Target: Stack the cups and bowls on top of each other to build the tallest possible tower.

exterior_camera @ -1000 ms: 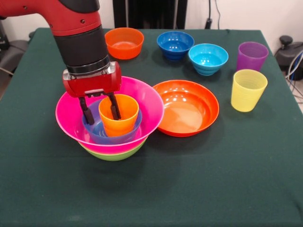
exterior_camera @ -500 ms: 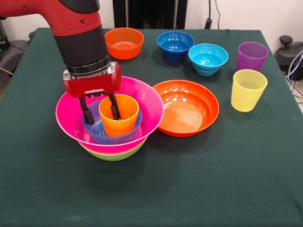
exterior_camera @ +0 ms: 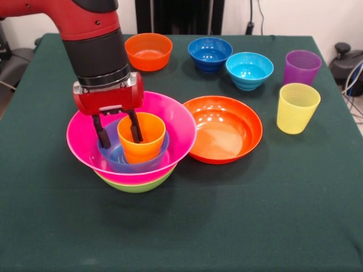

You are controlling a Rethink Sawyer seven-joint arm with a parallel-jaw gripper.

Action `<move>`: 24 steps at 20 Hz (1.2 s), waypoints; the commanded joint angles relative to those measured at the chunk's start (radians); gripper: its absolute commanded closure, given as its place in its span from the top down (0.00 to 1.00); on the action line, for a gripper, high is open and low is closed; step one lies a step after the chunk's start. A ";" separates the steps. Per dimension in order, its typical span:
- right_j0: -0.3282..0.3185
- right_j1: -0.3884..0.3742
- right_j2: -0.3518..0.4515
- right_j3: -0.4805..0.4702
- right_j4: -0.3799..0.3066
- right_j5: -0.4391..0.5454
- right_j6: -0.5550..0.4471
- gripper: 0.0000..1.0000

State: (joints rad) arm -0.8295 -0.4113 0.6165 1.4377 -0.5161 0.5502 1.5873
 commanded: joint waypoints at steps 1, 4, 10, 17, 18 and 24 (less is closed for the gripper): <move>0.022 -0.062 -0.009 0.072 -0.031 0.046 -0.060 1.00; 0.017 -0.114 -0.006 0.109 -0.009 0.080 -0.054 1.00; -0.036 -0.346 0.039 0.315 0.104 0.181 -0.040 1.00; -0.070 -0.520 0.069 0.441 0.211 0.242 -0.052 1.00; -0.080 -0.568 0.079 0.456 0.249 0.290 -0.069 1.00; -0.040 -0.774 0.082 0.539 0.408 0.416 -0.022 1.00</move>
State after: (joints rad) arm -0.9259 -0.9898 0.6581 1.8307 -0.1950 0.8002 1.5873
